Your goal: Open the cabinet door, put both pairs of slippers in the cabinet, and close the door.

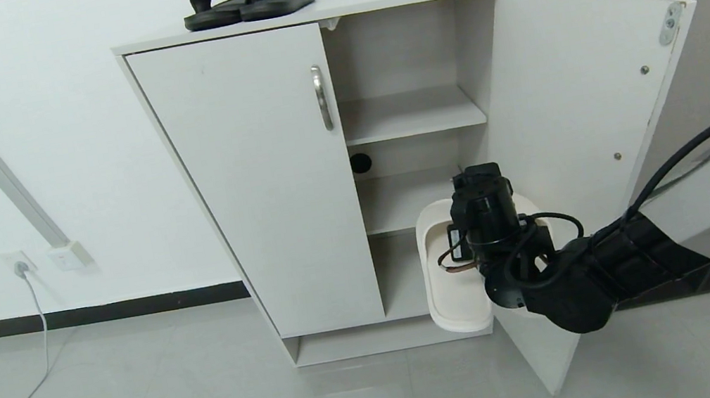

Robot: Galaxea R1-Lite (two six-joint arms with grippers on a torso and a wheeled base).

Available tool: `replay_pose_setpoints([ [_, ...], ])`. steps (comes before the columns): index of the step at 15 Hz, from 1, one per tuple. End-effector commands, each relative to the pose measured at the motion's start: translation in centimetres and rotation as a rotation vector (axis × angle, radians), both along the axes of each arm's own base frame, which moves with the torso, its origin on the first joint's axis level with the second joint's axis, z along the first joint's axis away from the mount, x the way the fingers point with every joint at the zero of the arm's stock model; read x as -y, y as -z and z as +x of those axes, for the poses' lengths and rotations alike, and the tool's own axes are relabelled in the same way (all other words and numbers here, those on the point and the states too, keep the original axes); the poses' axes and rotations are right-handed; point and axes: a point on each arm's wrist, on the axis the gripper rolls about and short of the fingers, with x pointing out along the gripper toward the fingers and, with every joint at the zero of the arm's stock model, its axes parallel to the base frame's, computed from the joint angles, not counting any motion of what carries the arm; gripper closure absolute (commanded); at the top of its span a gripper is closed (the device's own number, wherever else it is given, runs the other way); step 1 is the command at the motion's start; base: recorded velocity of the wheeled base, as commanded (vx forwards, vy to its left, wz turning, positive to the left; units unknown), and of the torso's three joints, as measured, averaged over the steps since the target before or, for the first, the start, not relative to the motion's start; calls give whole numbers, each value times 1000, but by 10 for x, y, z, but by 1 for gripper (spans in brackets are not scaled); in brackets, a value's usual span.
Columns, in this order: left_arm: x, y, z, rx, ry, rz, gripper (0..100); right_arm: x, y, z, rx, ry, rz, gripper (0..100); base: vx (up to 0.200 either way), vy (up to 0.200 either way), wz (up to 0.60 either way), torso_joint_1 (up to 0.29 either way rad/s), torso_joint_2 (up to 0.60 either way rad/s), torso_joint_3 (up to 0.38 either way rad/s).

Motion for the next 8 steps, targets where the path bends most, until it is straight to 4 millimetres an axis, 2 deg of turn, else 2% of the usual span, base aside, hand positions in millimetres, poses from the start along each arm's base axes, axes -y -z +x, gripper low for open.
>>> replay_pose_setpoints([
  [1,0,0,0,-2,-1,0,100,2,6,6,-9,10,-6,100,0,0,0,0,0,0],
  [8,0,0,0,-2,-1,1,100,4,10,9,-16,14,-12,100,0,0,0,0,0,0],
])
